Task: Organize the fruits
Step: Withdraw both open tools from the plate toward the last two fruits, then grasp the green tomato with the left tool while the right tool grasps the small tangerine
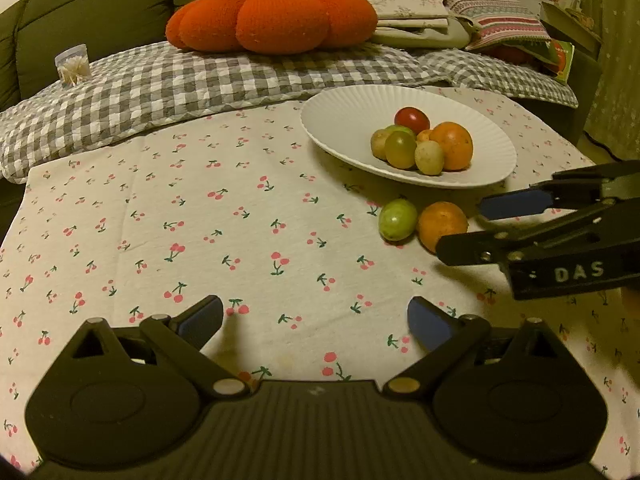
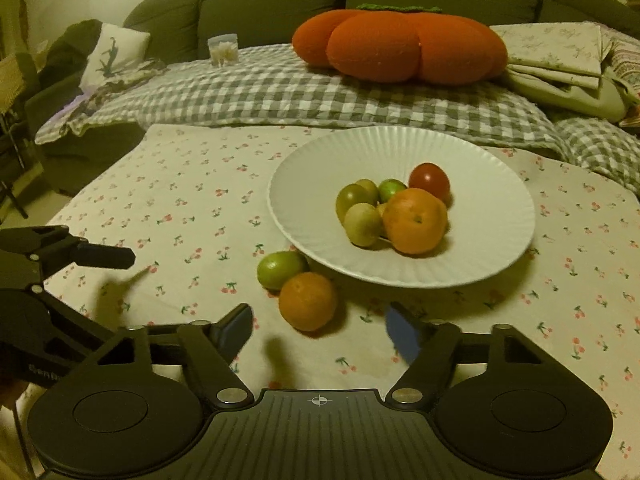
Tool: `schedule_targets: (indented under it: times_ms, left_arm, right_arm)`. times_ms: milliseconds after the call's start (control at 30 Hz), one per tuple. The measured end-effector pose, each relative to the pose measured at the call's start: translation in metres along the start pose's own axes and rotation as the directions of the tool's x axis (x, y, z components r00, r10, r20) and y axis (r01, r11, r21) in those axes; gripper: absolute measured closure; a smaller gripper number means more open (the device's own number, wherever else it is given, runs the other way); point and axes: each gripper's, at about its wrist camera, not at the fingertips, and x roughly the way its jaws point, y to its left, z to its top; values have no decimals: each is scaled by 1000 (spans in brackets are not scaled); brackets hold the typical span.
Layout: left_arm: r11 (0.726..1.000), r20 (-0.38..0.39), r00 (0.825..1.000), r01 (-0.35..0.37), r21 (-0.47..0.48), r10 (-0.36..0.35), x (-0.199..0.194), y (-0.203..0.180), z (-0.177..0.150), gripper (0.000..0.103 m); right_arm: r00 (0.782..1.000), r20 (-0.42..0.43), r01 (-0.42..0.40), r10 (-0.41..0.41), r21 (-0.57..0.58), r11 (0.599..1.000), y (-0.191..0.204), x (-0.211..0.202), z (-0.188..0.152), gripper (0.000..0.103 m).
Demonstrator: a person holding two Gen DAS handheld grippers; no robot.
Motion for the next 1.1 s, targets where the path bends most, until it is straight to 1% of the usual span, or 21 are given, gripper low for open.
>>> schedule_targets:
  times_ms: [33,67,100,133,167,267,367,433,567,633,800,900,1100]
  left_arm:
    - [1000,0,1000,1,0,-1,0,0,0,6]
    - [1000,-1,1000,2,0,-2,1,-1,0,6]
    - [1000,-1,1000,2,0,-2,1,-1,1,6]
    - [1000,-2,1000,3,1,-3,2,-2,1,6]
    - [1000,-2,1000,5,1,-5,2,-2,1,6]
    - [1000,0,1000,10,3,-10,5,-3,3,6]
    - [1000,5,1000,18,3,-18,8,-6,6,8]
    - [1000,6,1000,28,2,-28,11,-9,8,15]
    - [999,11,999,49,-2,-49,16,-14,12,25]
    - [998,15,998,63,-2,-63,18,-18,13,33]
    - [997,46,996,83,6,-83,23,-29,20,43]
    - [994,54,993,105,-3,-105,25,-33,25,56]
    - [994,65,992,108,-9,-107,33,-41,30,61]
  right_arm:
    - [1000,-1,-1,1,1,1000,0,2,1,40]
    - [1000,-2,-1,1,1,1000,1,3,1,46]
    - [1000,-4,1,-1,0,1000,1,4,2,54]
    - [1000,-6,2,-2,0,1000,1,5,2,58]
    - [1000,-8,2,-1,2,1000,1,6,2,66]
    - [1000,-5,-20,20,9,1000,0,4,2,77]
    - [1000,-1,-12,12,-4,1000,-1,1,2,77]
    - [1000,-1,-16,16,-1,1000,-2,-1,1,77]
    - [1000,4,-4,4,2,1000,-9,-8,0,77]
    - [1000,5,4,-4,6,1000,-13,-11,-2,77]
    - [1000,5,20,-20,21,1000,-24,-19,-5,77]
    - [1000,7,25,-26,27,999,-30,-23,-6,77]
    - [1000,10,24,-25,26,999,-34,-28,-8,78]
